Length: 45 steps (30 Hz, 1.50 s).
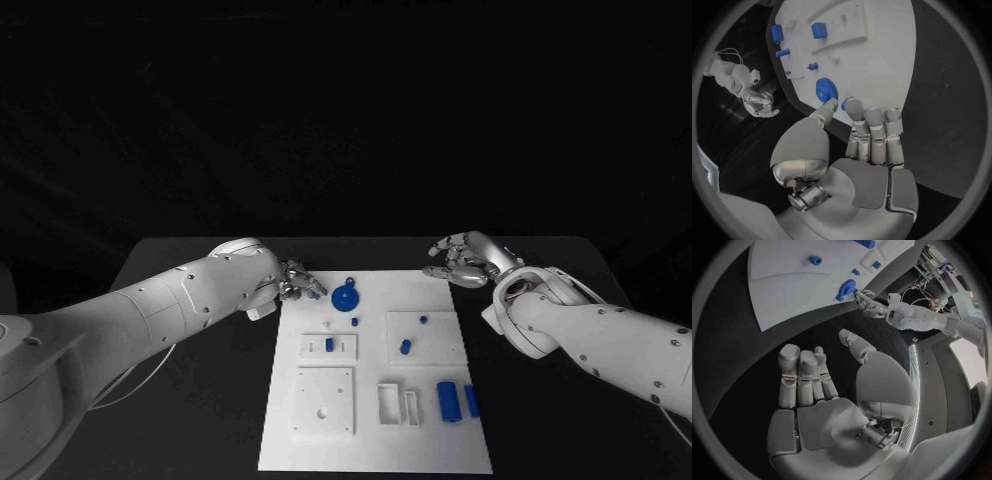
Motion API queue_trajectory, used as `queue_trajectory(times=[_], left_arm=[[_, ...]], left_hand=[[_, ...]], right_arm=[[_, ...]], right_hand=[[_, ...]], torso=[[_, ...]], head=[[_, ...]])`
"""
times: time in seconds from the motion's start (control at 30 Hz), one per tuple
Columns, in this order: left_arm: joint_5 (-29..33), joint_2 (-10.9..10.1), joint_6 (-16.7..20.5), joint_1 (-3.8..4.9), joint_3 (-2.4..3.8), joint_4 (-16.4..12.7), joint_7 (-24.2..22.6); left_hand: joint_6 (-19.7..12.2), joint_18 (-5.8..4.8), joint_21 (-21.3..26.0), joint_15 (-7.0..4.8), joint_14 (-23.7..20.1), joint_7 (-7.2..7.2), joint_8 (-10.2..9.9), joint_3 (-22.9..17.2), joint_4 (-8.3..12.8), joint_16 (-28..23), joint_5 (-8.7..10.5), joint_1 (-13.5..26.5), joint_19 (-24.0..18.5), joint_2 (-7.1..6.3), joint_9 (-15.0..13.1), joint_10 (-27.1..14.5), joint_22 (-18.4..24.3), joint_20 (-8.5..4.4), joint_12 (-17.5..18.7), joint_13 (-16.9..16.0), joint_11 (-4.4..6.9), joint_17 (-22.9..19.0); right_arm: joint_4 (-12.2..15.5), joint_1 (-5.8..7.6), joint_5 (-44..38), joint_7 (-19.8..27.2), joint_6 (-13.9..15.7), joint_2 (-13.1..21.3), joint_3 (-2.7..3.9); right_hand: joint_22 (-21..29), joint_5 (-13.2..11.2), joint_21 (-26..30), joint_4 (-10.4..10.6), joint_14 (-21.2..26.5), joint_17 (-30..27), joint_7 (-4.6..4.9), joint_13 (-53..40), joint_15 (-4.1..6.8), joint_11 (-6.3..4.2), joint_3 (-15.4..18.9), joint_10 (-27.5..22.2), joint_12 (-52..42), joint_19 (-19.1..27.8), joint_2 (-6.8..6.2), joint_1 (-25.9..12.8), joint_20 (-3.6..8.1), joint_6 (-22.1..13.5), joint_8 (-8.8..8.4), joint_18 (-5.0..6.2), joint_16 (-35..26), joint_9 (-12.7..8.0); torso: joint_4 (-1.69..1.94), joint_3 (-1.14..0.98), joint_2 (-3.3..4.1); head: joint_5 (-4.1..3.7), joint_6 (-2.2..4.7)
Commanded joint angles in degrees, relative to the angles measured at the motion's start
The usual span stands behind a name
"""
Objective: Assemble the parts on the task board
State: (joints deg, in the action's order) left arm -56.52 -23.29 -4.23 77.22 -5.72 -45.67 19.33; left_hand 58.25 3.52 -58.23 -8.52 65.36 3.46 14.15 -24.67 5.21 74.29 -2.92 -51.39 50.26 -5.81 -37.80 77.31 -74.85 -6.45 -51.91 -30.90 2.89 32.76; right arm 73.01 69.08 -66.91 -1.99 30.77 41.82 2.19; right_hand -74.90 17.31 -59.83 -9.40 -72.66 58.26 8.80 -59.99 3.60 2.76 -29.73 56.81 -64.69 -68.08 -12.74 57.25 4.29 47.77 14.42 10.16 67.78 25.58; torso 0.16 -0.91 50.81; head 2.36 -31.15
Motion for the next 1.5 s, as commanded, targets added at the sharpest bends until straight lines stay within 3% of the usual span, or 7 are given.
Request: queue_trajectory(times=[0.03,0.1,0.33,0.6,0.8,1.17,1.5], left_arm=[[0.66,0.24,-0.81,-0.22,-0.1,0.11,-0.41],[0.89,0.29,-0.75,-0.22,-0.1,0.29,-0.43],[1.1,0.26,-0.68,-0.22,-0.1,0.77,-0.46],[1.48,0.26,-0.94,-0.22,-0.1,0.75,-0.59],[1.92,0.2,-0.89,-0.22,-0.1,0.78,-0.63],[3.39,-0.77,1.8,-0.24,-0.07,0.39,-0.97],[6.75,-4.73,4.91,-0.19,-0.05,-6.65,-0.84]], left_hand=[[0.5,-0.62,-0.08,-0.36,0.06,0.07,0.03,0.18,0.47,0.33,-0.08,0.08,-0.06,0.75,0.16,0.38,-0.1,-7.3,-0.05,0.07,0.07,-0.07],[0.59,-0.68,-0.01,-0.36,0.03,0.07,0.01,0.35,0.47,0.35,-0.1,0.44,-0.09,2.06,0.31,0.37,-0.12,-7.28,-0.01,0.13,0.07,-0.14],[0.65,-0.71,0.08,-0.38,-0.02,0.05,-0.06,0.61,0.83,0.4,-0.12,0.74,-0.15,3.63,0.58,0.35,-0.19,-7.31,0.02,0.2,0.09,-0.25],[0.96,-0.76,0.11,-0.43,-0.06,0.0,0.02,-0.23,3.4,0.52,-0.83,-1.13,-0.22,6.25,0.89,0.35,-0.39,-7.36,-0.03,0.26,0.13,-0.4],[1.47,-0.9,0.11,-0.45,0.05,-0.06,0.29,-4.67,4.93,0.6,0.04,-4.28,0.22,5.43,1.07,0.5,-0.4,-7.37,-0.04,0.37,0.18,-0.59],[3.58,-1.24,-0.16,-0.9,0.49,-0.67,1.89,-8.65,5.67,0.94,0.02,-5.21,0.88,6.3,0.59,0.83,-0.59,-7.35,-0.25,0.41,0.77,-0.79],[5.23,-1.12,-0.44,-1.41,1.15,-1.33,2.95,-9.94,6.07,1.3,-0.5,-4.56,1.52,5.79,0.42,1.42,-0.71,-7.66,-0.51,0.38,1.4,-0.88]], right_arm=[[0.03,-0.02,-0.08,0.44,-0.51,-0.08,0.03],[-0.01,-0.02,-0.08,0.51,-0.45,-0.1,0.03],[-0.36,-0.02,-0.08,0.46,-0.56,-0.28,0.03],[-0.33,-0.02,-0.08,0.42,-0.67,-0.27,0.03],[-0.36,-0.02,-0.08,0.41,-0.73,-0.29,0.03],[-0.37,-0.02,-0.08,0.43,-0.77,-0.24,0.03],[-0.29,-0.02,-0.05,0.35,-0.95,0.17,0.03]], right_hand=[[-0.75,0.32,0.4,0.16,0.05,-0.08,0.4,0.07,0.1,-0.1,0.29,-0.26,-0.38,0.01,-0.02,-0.6,0.24,-0.1,0.21,4.84,-0.17,-0.07],[-0.75,0.34,0.4,0.16,0.05,-0.08,0.39,0.08,0.1,-0.1,0.29,-0.26,-0.38,0.01,-0.01,-0.6,0.24,-0.1,0.22,4.84,-0.17,-0.07],[-0.76,0.41,0.4,0.17,0.03,-0.08,0.39,0.1,0.11,-0.11,0.28,-0.25,-0.41,-0.01,0.03,-0.58,0.25,-0.09,0.22,4.84,-0.16,-0.07],[-0.77,0.53,0.4,0.17,0.01,-0.07,0.38,0.12,0.12,-0.12,0.27,-0.23,-0.44,-0.03,0.06,-0.55,0.26,-0.08,0.24,4.84,-0.16,-0.07],[-0.77,0.61,0.41,0.18,0.01,-0.07,0.38,0.14,0.12,-0.12,0.27,-0.22,-0.46,-0.04,0.07,-0.54,0.26,-0.07,0.24,4.84,-0.16,-0.07],[-0.78,0.77,0.41,0.23,-0.01,-0.07,0.37,0.18,0.12,-0.13,0.29,-0.22,-0.49,-0.06,0.11,-0.59,0.26,-0.05,0.26,4.84,-0.16,-0.07],[-0.79,0.86,0.42,0.27,-0.01,-0.07,0.37,0.2,0.12,-0.13,0.32,-0.22,-0.5,-0.06,0.09,-0.64,0.26,-0.04,0.27,4.84,-0.16,-0.07]], torso=[[0.03,0.0,-0.02],[0.03,-0.02,-0.01],[0.01,-0.01,0.0],[0.06,0.01,0.03],[0.03,0.01,0.01],[0.07,0.02,-0.04],[0.2,0.06,-0.12]], head=[[0.02,-0.06],[0.02,-0.07],[0.03,-0.01],[-0.05,-0.08],[0.07,-0.21],[0.16,-0.2],[0.3,-0.14]])
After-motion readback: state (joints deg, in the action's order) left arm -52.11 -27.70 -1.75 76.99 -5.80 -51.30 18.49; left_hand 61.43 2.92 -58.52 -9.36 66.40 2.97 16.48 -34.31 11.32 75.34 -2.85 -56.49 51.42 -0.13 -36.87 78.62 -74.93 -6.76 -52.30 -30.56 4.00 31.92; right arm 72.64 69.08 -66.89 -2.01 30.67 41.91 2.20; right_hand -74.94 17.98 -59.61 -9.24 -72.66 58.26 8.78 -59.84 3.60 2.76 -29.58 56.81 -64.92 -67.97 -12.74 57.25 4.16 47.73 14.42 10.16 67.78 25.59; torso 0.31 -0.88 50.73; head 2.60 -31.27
